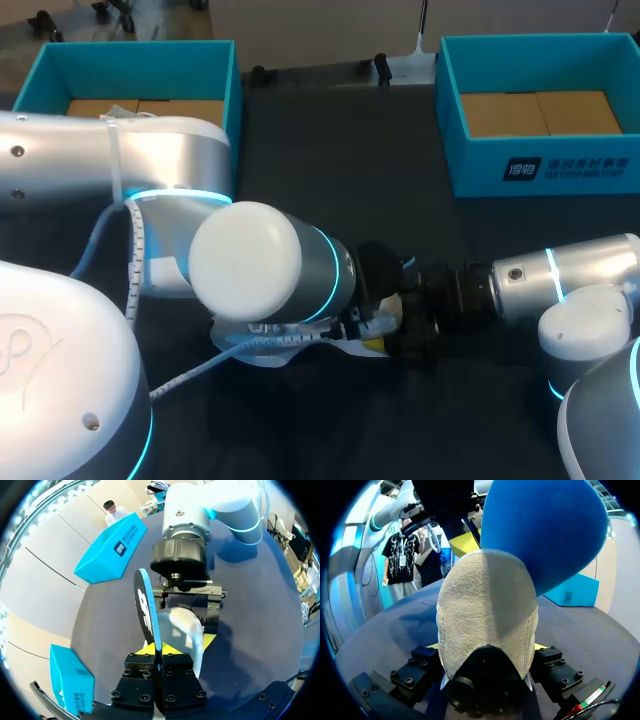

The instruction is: Take the shoe out of the shoebox, open the shoe tongue, remove and reinsert the insole, then place the shoe into the shoebox

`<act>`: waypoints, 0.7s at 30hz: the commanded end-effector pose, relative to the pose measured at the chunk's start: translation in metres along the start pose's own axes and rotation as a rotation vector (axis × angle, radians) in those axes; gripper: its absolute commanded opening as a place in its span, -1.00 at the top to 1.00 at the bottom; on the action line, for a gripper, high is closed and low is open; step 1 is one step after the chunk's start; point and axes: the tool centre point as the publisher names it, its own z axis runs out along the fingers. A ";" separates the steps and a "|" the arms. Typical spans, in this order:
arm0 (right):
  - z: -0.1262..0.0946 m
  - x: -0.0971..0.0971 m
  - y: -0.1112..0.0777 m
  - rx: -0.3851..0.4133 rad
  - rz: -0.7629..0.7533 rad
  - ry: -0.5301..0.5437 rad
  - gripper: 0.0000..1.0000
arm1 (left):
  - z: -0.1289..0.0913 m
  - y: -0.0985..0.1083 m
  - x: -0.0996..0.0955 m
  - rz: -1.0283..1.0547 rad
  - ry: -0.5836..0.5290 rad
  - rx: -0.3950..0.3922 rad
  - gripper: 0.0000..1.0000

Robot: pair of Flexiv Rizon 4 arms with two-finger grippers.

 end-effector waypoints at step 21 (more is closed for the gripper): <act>0.001 0.001 0.002 0.005 0.000 -0.002 1.00 | 0.011 0.012 0.006 0.012 0.006 0.094 0.05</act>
